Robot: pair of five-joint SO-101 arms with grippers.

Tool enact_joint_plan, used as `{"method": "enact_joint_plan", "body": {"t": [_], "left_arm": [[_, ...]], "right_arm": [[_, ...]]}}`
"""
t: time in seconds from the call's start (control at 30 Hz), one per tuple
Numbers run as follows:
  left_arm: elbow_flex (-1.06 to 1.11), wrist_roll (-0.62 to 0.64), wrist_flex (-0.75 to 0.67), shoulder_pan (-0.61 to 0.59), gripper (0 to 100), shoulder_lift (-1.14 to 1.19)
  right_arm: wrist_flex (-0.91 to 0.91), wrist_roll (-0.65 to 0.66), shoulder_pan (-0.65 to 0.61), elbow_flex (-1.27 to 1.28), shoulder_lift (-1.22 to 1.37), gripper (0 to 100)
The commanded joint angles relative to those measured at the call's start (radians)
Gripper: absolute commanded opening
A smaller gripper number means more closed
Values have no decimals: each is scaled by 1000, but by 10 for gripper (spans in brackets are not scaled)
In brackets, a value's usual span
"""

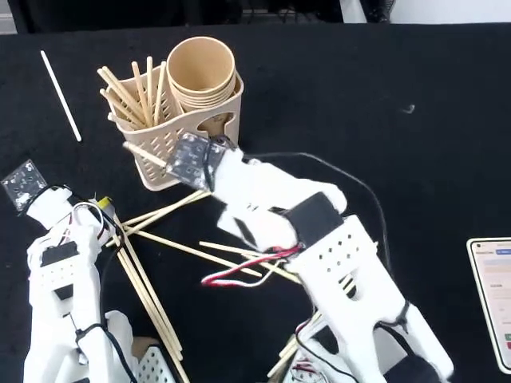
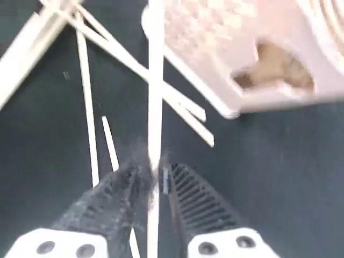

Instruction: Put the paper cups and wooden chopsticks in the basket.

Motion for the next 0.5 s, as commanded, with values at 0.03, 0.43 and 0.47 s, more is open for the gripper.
{"method": "enact_joint_plan", "body": {"t": [0.03, 0.43, 0.47], "left_arm": [[-12, 2, -11, -12, 227, -18], [-16, 2, -15, -10, 227, -18], [-15, 2, -15, -10, 227, -18]], "right_arm": [[23, 32, 23, 21, 101, 11], [-167, 295, 327, 489, 139, 25], [-210, 301, 334, 524, 139, 54]]}}
